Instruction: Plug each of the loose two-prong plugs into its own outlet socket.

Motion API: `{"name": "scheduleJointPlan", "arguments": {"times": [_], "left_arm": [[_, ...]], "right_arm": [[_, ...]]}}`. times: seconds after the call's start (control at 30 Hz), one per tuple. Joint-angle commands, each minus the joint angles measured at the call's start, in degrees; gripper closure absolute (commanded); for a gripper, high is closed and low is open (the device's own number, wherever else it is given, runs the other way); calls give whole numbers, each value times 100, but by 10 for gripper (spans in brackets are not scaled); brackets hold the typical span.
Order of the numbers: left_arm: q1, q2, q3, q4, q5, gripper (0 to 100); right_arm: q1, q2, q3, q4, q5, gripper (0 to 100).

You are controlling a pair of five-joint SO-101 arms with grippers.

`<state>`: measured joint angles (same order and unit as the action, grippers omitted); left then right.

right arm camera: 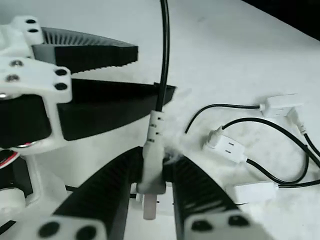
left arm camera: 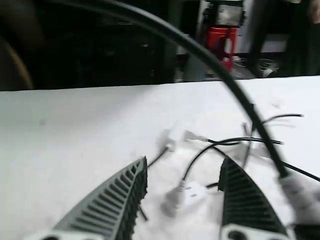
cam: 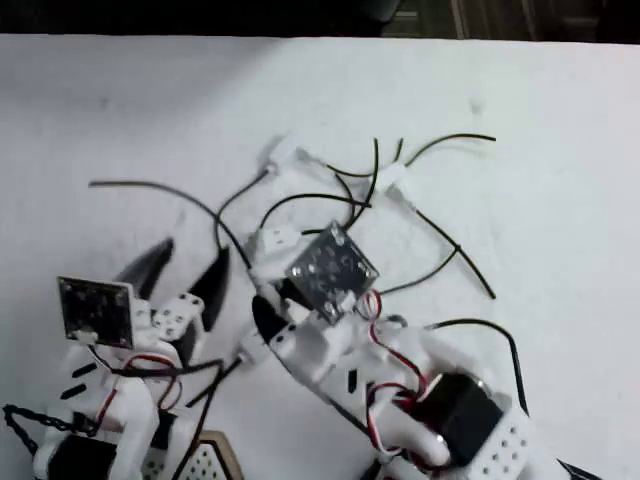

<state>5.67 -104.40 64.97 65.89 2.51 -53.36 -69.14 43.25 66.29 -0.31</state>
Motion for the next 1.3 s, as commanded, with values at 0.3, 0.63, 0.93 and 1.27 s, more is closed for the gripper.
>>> {"name": "scheduleJointPlan", "arguments": {"times": [0.3, 0.63, 0.93, 1.27], "left_arm": [[2044, -4, -1160, 651, -484, 765], [2369, -13, -1213, 1081, -1257, 766], [-40, -4, -1530, 1090, -1415, 766], [-1815, -4, 352, 800, -1398, 766]], "right_arm": [[-189, -180, 791, -497, -18, 981], [-163, -171, 826, -444, -18, 982], [374, 13, 1547, -541, -9, 982], [391, 2185, 1820, -1956, -62, 981]]}}
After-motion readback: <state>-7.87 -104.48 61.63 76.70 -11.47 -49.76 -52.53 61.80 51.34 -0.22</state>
